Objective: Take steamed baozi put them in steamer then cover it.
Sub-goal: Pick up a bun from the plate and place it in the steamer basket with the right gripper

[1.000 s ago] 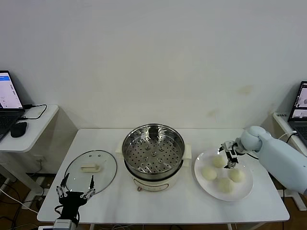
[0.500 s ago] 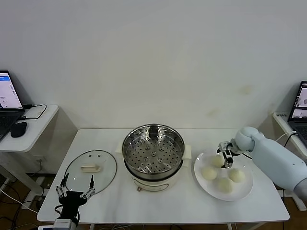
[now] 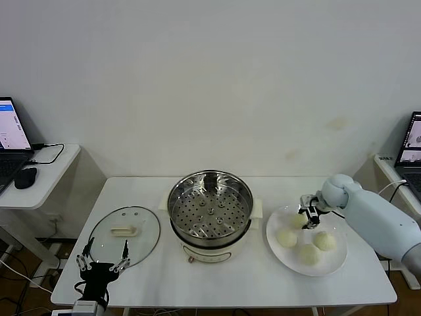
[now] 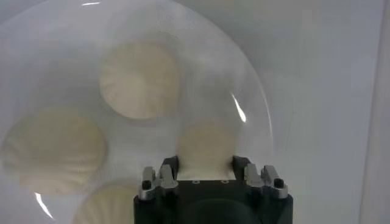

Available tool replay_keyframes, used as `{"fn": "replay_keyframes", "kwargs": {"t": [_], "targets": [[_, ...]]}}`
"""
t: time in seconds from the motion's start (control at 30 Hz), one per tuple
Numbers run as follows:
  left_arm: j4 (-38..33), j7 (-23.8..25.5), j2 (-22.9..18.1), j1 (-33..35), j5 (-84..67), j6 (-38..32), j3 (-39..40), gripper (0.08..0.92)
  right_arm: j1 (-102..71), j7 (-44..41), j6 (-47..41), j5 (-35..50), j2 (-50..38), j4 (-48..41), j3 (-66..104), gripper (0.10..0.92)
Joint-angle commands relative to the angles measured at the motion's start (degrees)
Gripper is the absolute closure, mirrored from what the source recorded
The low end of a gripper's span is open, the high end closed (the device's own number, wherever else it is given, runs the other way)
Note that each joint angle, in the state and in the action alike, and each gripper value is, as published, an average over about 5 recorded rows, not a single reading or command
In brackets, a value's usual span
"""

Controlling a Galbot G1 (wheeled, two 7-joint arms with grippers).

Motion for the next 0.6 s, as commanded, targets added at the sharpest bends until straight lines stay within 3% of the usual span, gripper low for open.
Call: {"fn": "replay_keyframes", "kwargs": {"t": [0.03,0.33,0.6], "targets": [[-0.1,0.1,0.3,-0.1,-0.1,0.0,0.1,0.177,4.1,0.0,-0.5,4.2,-3.9,5.1,-3.1,0.460],[-0.5,0.1,1.2,-0.6,-0.6,0.1,0.8,0.177,23.4,0.2,-2.2,18.2,-10.0,13.2,-13.5,0.457],[-0.4,0.2,2.3,-0.8,-1.7,0.1,0.4,0.177,40.0,5.0,2.3,27.3,0.7,13.4,-27.2,0.457]]}}
